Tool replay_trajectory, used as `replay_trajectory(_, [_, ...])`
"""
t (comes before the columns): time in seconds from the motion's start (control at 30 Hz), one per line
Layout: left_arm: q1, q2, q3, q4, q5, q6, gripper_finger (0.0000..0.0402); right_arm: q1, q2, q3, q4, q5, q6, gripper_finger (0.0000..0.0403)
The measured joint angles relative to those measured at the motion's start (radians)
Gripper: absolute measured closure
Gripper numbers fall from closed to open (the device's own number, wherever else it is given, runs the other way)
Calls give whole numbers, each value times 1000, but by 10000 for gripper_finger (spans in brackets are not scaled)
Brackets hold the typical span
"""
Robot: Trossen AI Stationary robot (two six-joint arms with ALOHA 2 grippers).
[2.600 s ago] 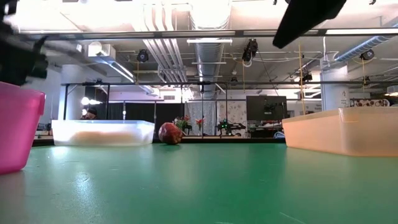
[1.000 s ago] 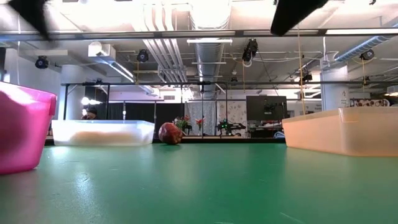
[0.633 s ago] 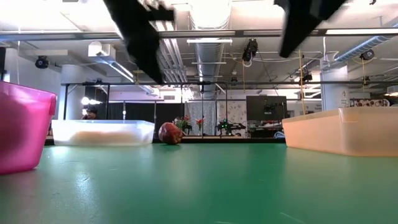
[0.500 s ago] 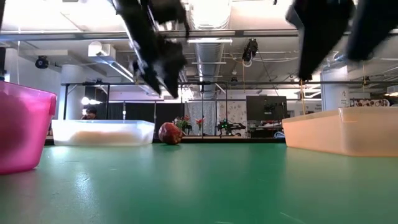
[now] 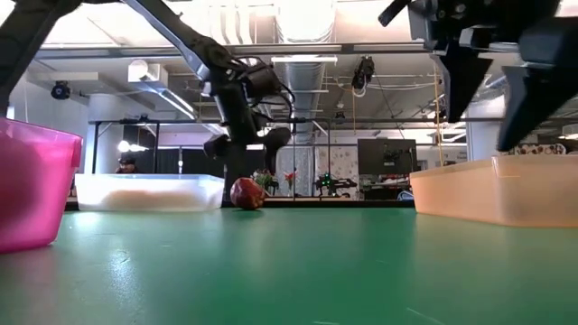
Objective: Sort produce into baskets
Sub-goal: Put the apple into the pink transparent bin
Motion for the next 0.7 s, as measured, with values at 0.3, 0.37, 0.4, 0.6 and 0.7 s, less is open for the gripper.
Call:
replay_trajectory(0.3, [-4,54,113,-50,-62,-190,35,-136,-377,-184,26,46,-223,3])
replay_trajectory(0.37, [-12,44,115,-46,-95,-246,35,-186,-480,-228,72,45,-306,3])
replay_trajectory(0.4, [-19,37,115,-43,-123,-276,35,-212,-531,-251,92,41,-346,3])
replay_trajectory(0.6, [-89,30,109,-15,-289,-449,35,-383,-755,-321,194,-14,-592,3])
replay_trajectory(0.7, [-120,30,115,-20,-298,-532,35,-454,-808,-299,198,-126,-648,3])
